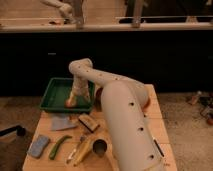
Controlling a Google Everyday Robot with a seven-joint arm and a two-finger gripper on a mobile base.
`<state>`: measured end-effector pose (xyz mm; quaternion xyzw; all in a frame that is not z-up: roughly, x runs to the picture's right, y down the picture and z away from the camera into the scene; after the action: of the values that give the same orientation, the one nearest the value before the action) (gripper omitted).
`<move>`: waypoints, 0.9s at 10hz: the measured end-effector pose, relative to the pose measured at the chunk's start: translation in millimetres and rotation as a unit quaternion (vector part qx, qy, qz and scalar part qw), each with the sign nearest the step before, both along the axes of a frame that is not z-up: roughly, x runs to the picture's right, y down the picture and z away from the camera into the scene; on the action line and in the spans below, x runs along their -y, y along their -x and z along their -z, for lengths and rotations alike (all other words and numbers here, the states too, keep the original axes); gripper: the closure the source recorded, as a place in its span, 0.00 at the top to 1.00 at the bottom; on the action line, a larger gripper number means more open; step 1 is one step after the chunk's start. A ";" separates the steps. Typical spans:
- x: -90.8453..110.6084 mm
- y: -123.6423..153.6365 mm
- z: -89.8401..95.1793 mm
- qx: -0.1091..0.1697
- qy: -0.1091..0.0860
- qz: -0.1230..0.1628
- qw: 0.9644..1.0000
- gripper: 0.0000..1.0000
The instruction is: Place apple in tray
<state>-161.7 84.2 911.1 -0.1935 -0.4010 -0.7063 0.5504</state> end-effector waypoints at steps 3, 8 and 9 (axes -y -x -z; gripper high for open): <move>5.0 -0.5 5.5 -0.004 -0.015 0.002 1.000 0.80; 30.4 2.5 33.3 -0.005 -0.059 0.003 0.998 0.80; 31.7 1.7 34.7 -0.005 -0.063 0.003 0.998 0.80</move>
<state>-163.4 52.5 876.4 -0.1633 -0.3527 -0.7308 0.5611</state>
